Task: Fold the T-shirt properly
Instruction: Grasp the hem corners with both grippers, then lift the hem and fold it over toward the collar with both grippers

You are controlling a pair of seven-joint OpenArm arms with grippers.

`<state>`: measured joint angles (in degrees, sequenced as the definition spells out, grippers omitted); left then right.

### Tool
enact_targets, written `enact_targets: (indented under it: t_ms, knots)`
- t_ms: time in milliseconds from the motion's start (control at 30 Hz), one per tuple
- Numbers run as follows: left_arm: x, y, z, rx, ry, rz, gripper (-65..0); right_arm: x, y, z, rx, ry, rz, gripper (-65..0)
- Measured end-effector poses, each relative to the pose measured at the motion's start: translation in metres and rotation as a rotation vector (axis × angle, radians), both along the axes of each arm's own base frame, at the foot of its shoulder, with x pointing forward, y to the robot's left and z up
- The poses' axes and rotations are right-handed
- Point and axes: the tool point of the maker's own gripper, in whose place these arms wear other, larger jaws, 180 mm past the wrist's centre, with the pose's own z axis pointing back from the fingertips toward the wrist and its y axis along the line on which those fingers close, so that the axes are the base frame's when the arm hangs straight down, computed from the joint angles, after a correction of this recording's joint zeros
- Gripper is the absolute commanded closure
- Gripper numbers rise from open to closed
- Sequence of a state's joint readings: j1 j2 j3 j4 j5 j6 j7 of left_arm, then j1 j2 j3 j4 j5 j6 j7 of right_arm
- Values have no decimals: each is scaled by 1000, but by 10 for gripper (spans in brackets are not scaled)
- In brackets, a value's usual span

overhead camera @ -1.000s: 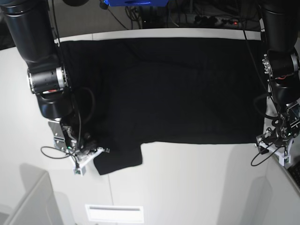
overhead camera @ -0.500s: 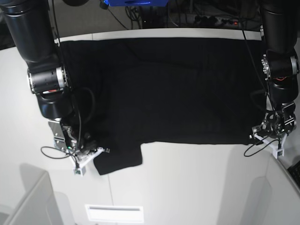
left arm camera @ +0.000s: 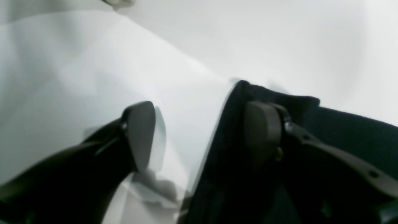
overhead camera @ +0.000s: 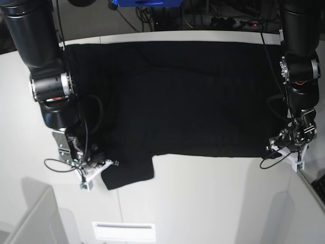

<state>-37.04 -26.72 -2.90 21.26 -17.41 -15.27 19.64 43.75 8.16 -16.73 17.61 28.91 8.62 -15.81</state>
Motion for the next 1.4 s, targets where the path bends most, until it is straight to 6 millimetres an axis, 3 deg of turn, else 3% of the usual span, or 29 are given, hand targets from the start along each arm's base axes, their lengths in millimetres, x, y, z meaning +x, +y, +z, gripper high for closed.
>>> enact_targets:
  t_ms: [200,400,733,867,1000,1067,1200,1300,1400]
  knots:
    - [0,-4,-1,-9,-12,-15,0,-1,0,-2,1,-4,-2,0]
    - [0,-6,-1,8,-71,-24,0,-1,0,-1,4,-12,-5,0]
    - [0,-25,8,57,-87,-107,0,0,1,13,-14,-69,44,0]
    - [3,-27,13,49,-108,-110,0,-1,9,18,-6,-104,65,0]
    - [-5,-5,20,-3,-115,1,0,-4,15,22,-3,-133,86,0]
    - [-4,1,32,21,-121,-3,0,-3,12,28,-8,-152,90,0]
    - [-1,-16,53,64,-180,-77,0,0,5,35,33,-148,42,0]
    - [-11,-28,49,63,-144,-118,0,-3,-11,39,67,-140,-19,0]
    - [-18,-29,48,79,-123,-128,0,-7,-19,38,65,-110,-33,0]
